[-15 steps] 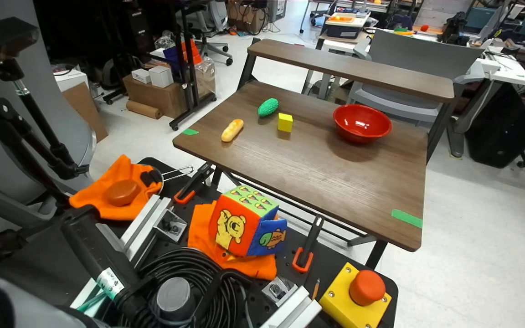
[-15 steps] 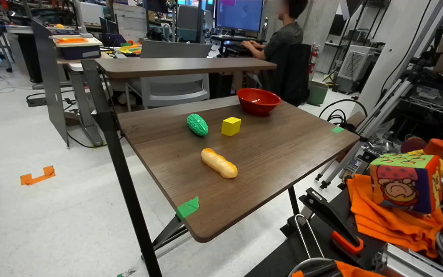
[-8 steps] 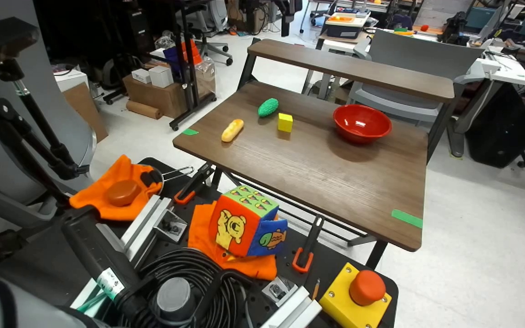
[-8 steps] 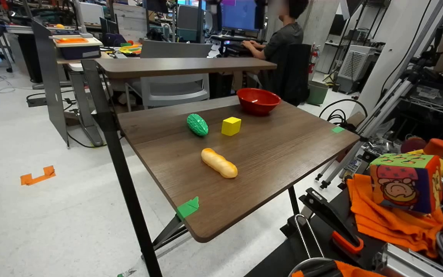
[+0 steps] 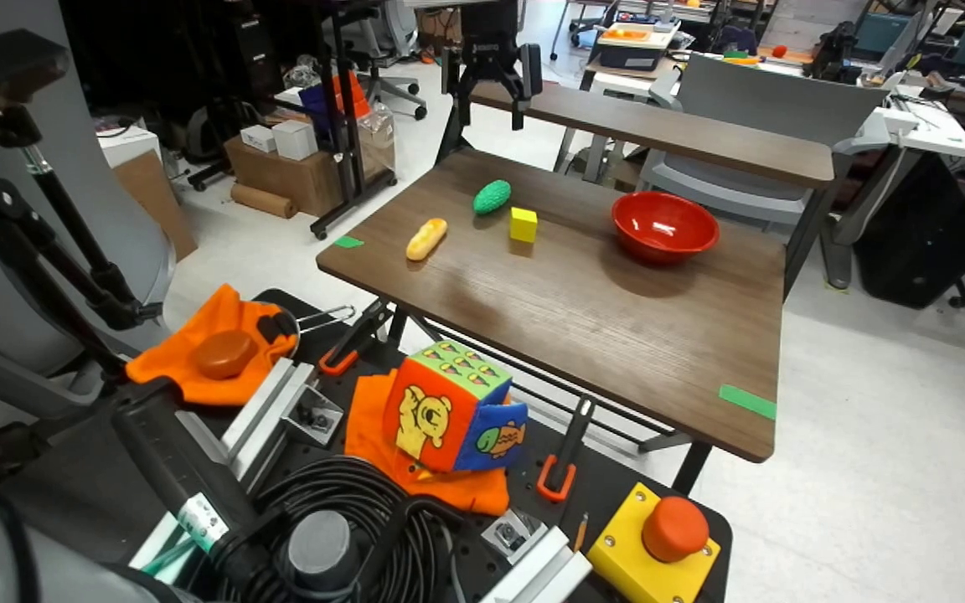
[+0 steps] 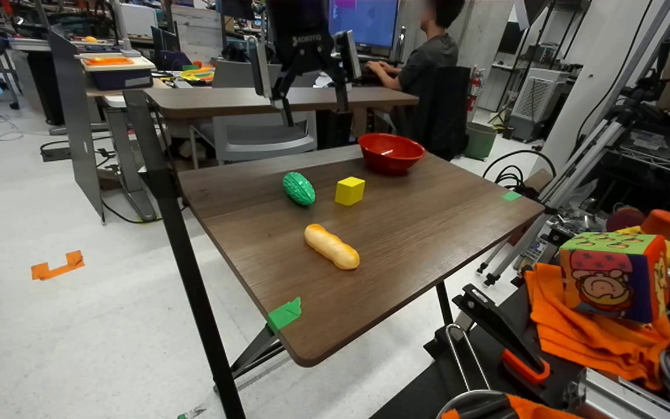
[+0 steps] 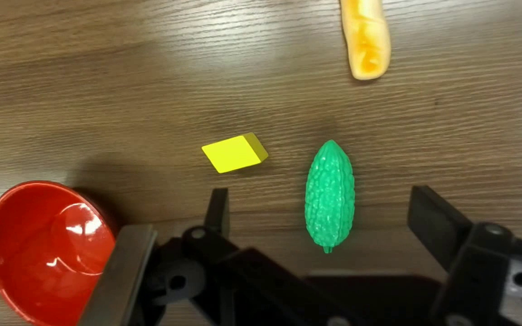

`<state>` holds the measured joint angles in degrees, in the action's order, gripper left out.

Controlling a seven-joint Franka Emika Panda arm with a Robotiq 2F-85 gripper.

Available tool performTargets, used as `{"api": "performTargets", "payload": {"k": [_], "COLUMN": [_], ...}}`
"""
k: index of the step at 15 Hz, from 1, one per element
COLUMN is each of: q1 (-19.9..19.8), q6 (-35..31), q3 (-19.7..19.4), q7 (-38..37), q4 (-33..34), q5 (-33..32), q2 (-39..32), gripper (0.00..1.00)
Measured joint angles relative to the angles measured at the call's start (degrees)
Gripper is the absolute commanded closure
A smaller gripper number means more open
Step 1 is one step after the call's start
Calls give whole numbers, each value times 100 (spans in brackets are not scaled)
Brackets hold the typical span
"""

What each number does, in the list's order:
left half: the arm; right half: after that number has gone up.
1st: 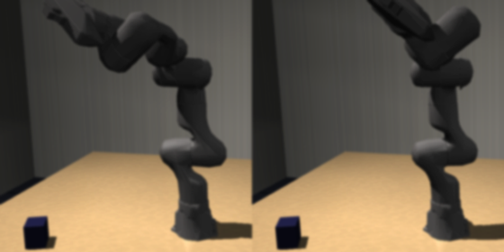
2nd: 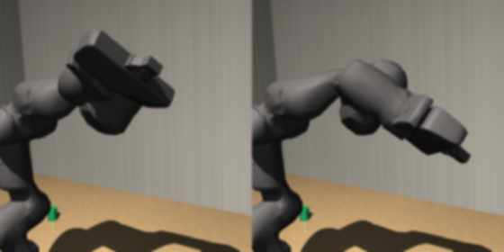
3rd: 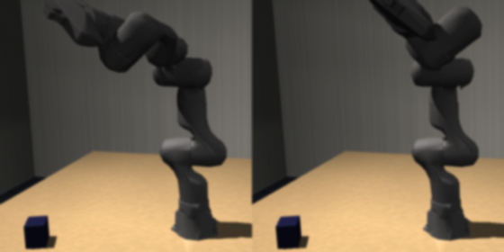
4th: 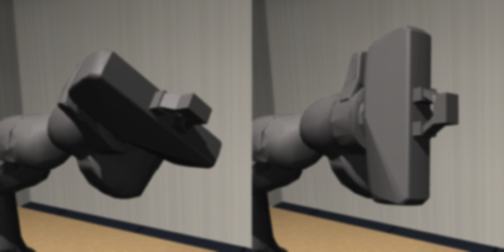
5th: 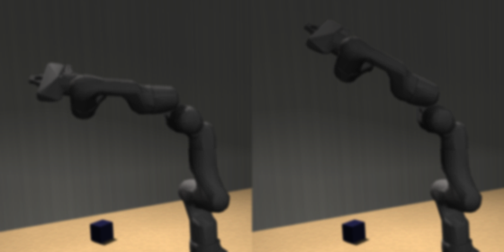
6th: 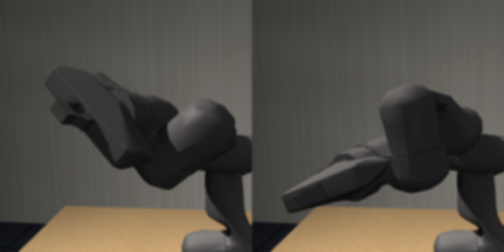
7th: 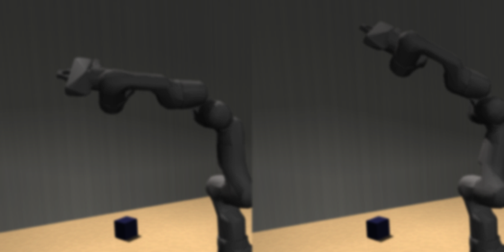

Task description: Put the green object inside the orange bowl

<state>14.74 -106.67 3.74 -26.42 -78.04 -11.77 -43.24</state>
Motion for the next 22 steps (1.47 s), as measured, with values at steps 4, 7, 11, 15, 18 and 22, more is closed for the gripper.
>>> {"api": "performTargets", "payload": {"k": [4, 7, 11, 15, 18, 22], "q1": [155, 294, 438, 552, 658, 748], "q6": [614, 1089, 1726, 1985, 2025, 2131], "q3": [-200, -302, -370, -523, -701, -714], "q7": [82, 126, 126, 103, 3, -355], "q4": [1098, 1841, 2765, 3511, 3870, 4257], "q5": [0, 0, -31, -157, -158, -153], "q2": [-857, -1385, -2107, -2741, -3075, -3372], "gripper": [0, 0, 0, 0, 0, 0]}}
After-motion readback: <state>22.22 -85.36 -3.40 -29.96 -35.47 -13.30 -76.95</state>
